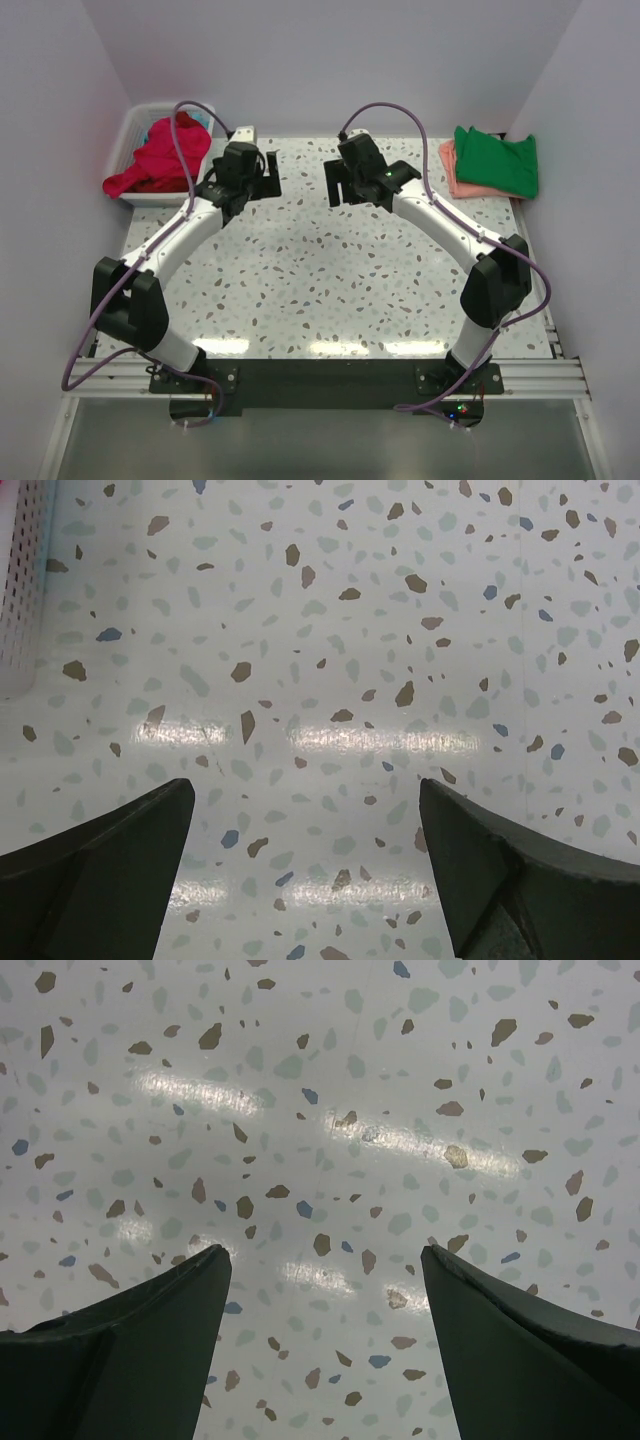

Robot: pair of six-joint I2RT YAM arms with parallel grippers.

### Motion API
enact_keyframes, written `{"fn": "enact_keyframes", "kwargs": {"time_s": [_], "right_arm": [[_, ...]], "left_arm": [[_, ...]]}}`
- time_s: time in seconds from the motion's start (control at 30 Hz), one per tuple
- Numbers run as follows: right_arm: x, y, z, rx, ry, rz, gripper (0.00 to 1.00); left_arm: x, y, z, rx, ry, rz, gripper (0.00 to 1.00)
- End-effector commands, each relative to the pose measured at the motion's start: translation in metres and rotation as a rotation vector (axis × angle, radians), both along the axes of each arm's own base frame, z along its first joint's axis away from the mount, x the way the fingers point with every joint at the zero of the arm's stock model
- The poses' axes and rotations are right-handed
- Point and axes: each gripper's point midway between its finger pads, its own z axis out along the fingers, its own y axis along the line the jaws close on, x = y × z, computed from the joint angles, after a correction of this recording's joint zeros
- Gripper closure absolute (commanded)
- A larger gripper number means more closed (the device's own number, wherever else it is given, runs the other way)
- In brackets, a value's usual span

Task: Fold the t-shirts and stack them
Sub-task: Grab the tshirt from the pile

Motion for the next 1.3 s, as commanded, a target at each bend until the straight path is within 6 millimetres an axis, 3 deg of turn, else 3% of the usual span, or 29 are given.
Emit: {"fn": "enact_keyframes", "kwargs": {"time_s": [0.0, 0.07, 0.1, 0.23, 0.37, 0.4, 0.57, 0.6, 0.77, 0.97, 1.0, 1.23, 1.27], "right_arm": [[0.0, -0.003, 0.026, 0.028, -0.063, -0.004, 0.19], [0.0, -0.003, 0.025, 0.026, -0.064, -0.006, 0.19], [-0.001, -0.003, 0.027, 0.03, -0.067, -0.004, 0.19], [0.002, -0.001, 0.025, 0.037, -0.068, -0.004, 0.18], [0.003, 0.001, 0.022, 0.031, -0.062, -0.001, 0.18], [0.004, 0.001, 0.022, 0.03, -0.063, -0.002, 0.18], [0.006, 0.002, 0.02, 0.03, -0.062, -0.004, 0.19], [0.007, 0.002, 0.019, 0.027, -0.06, -0.007, 0.18], [0.009, 0.003, 0.014, 0.019, -0.056, -0.014, 0.18], [0.017, 0.004, 0.011, 0.006, -0.046, -0.029, 0.18], [0.019, 0.004, 0.007, 0.003, -0.04, -0.033, 0.18], [0.028, 0.006, 0.004, -0.019, -0.022, -0.051, 0.18], [0.029, 0.007, 0.003, -0.021, -0.02, -0.054, 0.18]], "left_arm": [[0.018, 0.011, 0.039, 0.033, -0.105, 0.067, 0.0], [0.024, 0.02, 0.041, 0.031, -0.103, 0.116, 0.0], [0.03, 0.034, 0.039, 0.027, -0.097, 0.152, 0.02], [0.049, 0.071, 0.05, -0.05, -0.137, 0.245, 0.17], [0.064, 0.101, 0.054, -0.008, -0.149, 0.328, 0.23], [0.071, 0.108, 0.043, 0.008, -0.124, 0.345, 0.23], [0.097, 0.136, 0.042, -0.01, -0.128, 0.414, 0.29], [0.103, 0.145, 0.032, -0.01, -0.111, 0.435, 0.31], [0.127, 0.18, 0.033, -0.042, -0.136, 0.568, 0.4], [0.153, 0.195, 0.019, -0.054, -0.156, 0.63, 0.44], [0.157, 0.209, 0.007, -0.044, -0.135, 0.652, 0.44], [0.183, 0.224, -0.018, -0.054, -0.133, 0.661, 0.43], [0.185, 0.226, -0.032, -0.053, -0.109, 0.665, 0.44]]}}
